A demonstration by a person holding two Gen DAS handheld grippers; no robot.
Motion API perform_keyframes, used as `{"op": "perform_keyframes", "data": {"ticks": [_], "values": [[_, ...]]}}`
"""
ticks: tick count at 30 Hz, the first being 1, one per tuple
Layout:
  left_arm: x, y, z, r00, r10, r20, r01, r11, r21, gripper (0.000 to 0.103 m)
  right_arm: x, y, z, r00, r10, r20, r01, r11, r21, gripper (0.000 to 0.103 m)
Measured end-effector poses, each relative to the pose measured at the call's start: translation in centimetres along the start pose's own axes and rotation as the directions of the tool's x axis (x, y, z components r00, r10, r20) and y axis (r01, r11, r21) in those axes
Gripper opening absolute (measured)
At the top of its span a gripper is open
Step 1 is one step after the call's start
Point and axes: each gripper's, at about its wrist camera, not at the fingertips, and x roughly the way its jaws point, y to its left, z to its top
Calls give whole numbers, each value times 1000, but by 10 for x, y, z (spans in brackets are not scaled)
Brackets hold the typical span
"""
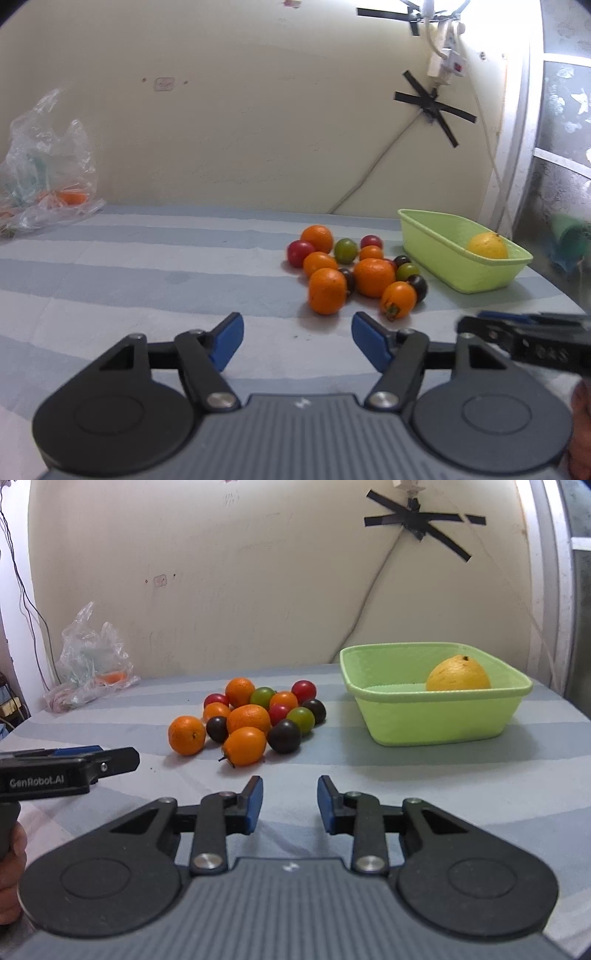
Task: Organize fruits
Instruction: 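Grasp an orange cherry tomato with the left tool while the right grasps a dark tomato, then lower both held tomatoes into the green basket and open both tools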
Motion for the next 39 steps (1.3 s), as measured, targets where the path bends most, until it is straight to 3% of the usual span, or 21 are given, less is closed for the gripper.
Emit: {"op": "perform_keyframes", "data": {"ticks": [4, 7, 10, 13, 16, 18, 25, 33, 36, 39], "values": [[7, -18, 5, 997, -76, -13, 76, 996, 39, 54, 17, -10, 17, 1000, 29, 1, -29, 1000, 4, 34], [17, -45, 8, 996, -85, -12, 86, 984, 153, 52, 29, -20, 32, 998, 59, -7, -59, 997, 53, 26], [35, -63, 13, 996, -81, -47, 89, 974, 206, 52, 37, -32, 40, 996, 88, -13, -86, 990, 111, 25], [54, -73, 18, 992, -85, -91, 103, 969, 225, 52, 43, -38, 41, 990, 139, -29, -134, 981, 144, 25], [70, -82, 17, 987, -86, -139, 119, 961, 249, 43, 45, -39, 39, 986, 165, -36, -157, 974, 165, 26], [76, -83, 19, 984, -82, -157, 119, 963, 243, 32, 48, -39, 38, 982, 180, -46, -169, 967, 188, 26], [70, -69, 17, 984, -104, -146, 132, 972, 192, 31, 66, -44, 35, 966, 241, -90, -208, 938, 276, 30], [36, -66, 6, 983, -135, -127, 158, 967, 200, 31, 50, -28, 24, 970, 229, -86, -201, 947, 249, 29], [26, -68, 14, 979, -175, -101, 191, 964, 186, 31, 29, -20, 20, 980, 197, -27, -188, 961, 205, 29], [25, -77, 35, 975, -216, -48, 221, 959, 177, 31, 3, -14, 24, 989, 118, 93, -128, 986, 111, 29]]}}
